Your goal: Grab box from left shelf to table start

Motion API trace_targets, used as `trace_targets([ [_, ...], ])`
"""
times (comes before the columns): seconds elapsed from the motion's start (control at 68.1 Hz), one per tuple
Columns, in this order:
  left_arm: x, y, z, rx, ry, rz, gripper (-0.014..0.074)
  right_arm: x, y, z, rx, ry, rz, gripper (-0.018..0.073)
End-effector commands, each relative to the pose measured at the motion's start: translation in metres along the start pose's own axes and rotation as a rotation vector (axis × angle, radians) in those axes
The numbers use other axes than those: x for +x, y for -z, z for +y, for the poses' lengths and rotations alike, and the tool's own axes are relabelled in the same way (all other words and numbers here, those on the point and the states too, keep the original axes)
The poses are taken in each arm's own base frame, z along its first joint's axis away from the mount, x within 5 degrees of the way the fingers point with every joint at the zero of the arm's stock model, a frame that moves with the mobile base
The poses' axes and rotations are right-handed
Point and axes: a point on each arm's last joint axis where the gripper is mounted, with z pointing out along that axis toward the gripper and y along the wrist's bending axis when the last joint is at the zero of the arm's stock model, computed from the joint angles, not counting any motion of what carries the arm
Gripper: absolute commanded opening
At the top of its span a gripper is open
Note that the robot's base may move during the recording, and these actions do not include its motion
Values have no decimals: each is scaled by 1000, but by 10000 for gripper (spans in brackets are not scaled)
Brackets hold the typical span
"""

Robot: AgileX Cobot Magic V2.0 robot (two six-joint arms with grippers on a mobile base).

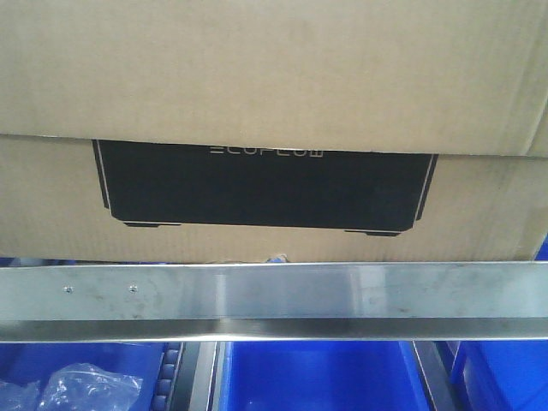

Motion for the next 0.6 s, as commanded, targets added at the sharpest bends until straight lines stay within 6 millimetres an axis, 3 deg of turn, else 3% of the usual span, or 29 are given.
trace_targets([
  [0.0,-20,-4,1,-11,0,-39,338,-8,1,-1,9,8,-97,56],
  [0.161,-28,-33,8,-58,1,69,338,-10,1,-1,9,7,-121,56],
  [0.338,-24,-55,13,-87,34,150,338,-17,2,-1,7,-38,-178,56],
  [0.499,-21,-60,14,-97,32,180,338,-41,9,2,-16,-104,-180,64],
  [0.587,-21,-60,14,-97,32,181,338,-61,18,5,-32,-101,-173,131],
])
